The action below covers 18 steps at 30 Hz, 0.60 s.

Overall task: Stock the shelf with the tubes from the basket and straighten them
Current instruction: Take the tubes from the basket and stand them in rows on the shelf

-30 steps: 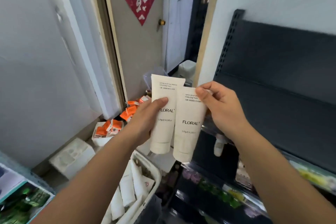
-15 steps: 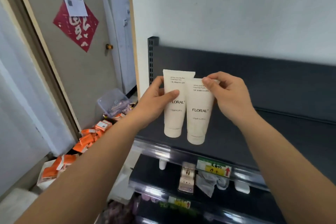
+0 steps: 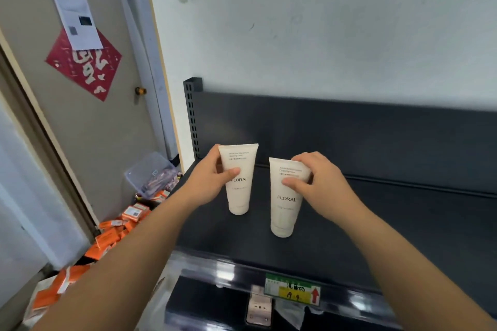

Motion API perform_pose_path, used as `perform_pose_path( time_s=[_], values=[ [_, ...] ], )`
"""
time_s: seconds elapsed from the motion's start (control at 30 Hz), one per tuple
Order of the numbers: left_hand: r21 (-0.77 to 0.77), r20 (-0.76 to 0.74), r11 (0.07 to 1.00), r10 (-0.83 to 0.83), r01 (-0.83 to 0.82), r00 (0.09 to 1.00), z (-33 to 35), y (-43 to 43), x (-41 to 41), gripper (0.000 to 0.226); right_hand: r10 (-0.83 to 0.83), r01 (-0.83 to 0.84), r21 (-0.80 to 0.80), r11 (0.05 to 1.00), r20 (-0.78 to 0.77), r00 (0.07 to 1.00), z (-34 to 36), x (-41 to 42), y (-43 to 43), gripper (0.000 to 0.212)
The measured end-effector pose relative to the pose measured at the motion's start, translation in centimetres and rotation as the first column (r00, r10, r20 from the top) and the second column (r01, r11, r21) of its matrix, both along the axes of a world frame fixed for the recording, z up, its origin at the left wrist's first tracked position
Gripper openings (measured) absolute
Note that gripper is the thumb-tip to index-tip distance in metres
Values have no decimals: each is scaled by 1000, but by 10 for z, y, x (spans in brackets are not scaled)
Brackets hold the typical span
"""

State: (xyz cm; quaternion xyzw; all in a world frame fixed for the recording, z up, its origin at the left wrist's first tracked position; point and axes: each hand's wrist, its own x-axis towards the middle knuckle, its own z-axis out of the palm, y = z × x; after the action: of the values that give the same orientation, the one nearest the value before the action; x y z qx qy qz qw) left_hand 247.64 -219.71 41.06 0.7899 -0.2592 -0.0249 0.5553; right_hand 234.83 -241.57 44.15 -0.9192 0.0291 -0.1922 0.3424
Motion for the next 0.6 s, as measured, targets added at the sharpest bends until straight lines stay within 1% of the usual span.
perform_pose_path(
  time_s=[0.07,0.2,0.33,0.4,0.6],
  values=[
    [37,38,999,33,-34,999,1,4,17,29,-8,8,-34,999,2,1000,-1,8,0,22],
    [50,91,993,99,-104,991,0,3,50,35,-89,93,-57,994,62,994,-7,43,13,22],
    [78,130,985,143,-154,981,-1,-4,82,38,-135,137,-48,989,30,990,-7,91,23,25],
    [98,147,982,148,-163,978,0,-8,98,40,-154,154,-40,987,19,988,-6,114,22,27],
    [97,157,985,126,-142,980,-2,-16,132,40,-208,208,-19,978,-6,978,-8,163,9,28]
  ],
)
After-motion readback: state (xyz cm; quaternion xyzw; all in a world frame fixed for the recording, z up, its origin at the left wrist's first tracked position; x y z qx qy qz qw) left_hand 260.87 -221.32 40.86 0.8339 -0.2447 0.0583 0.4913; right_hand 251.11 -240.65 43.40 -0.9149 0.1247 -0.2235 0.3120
